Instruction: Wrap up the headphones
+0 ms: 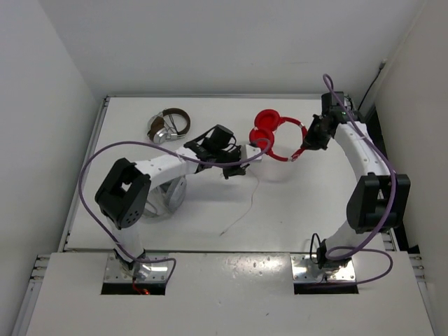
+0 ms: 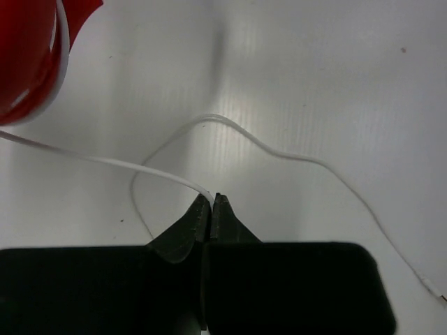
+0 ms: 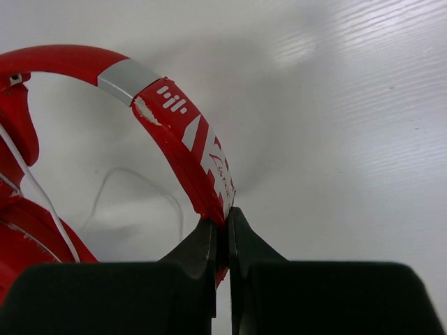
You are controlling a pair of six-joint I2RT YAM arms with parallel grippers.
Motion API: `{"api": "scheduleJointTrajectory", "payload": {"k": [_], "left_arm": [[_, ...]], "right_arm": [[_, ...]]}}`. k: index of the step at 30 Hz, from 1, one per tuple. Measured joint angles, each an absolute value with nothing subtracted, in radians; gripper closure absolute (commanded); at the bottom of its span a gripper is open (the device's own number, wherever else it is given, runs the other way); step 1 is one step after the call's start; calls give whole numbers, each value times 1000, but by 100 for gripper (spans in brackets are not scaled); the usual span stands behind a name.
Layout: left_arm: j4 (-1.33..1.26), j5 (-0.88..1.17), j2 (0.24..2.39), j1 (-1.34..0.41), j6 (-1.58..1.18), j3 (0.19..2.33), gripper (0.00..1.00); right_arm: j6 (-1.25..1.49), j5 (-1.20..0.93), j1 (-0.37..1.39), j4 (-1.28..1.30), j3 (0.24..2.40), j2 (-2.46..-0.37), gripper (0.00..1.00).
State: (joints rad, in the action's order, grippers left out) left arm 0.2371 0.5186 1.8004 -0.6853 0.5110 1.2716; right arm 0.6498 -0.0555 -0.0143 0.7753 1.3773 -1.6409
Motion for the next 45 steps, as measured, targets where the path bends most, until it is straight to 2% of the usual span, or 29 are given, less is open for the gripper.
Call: {"api": "scheduleJointTrajectory", "payload": {"k": [7, 10, 11, 14, 17, 20, 28, 34, 45], "left_arm": [[275, 576, 1800, -757, 484, 1318, 98], [276, 586, 1800, -759, 466, 1336, 88], [276, 586, 1800, -758, 462, 1336, 79], [277, 581, 1806, -757, 456, 1325, 70], [255, 556, 1811, -755, 432, 1270, 57], [223, 516, 1824, -746, 384, 1219, 52], [157, 472, 1835, -729, 266, 1203, 51], [112, 427, 1845, -794, 177, 1204, 51], [81, 250, 2009, -893, -31, 1257, 49]], "right_arm": [[593, 90, 42, 796, 1385, -1657, 100], [582, 111, 41, 795, 1385, -1662, 100], [580, 113, 35, 795, 1385, -1664, 100], [579, 114, 9, 794, 1385, -1668, 100], [582, 130, -28, 782, 1385, -1668, 100], [584, 146, -59, 761, 1379, -1668, 100], [584, 153, -89, 742, 1303, -1652, 100], [586, 151, -101, 743, 1285, -1631, 100], [590, 150, -118, 741, 1281, -1609, 100]]}}
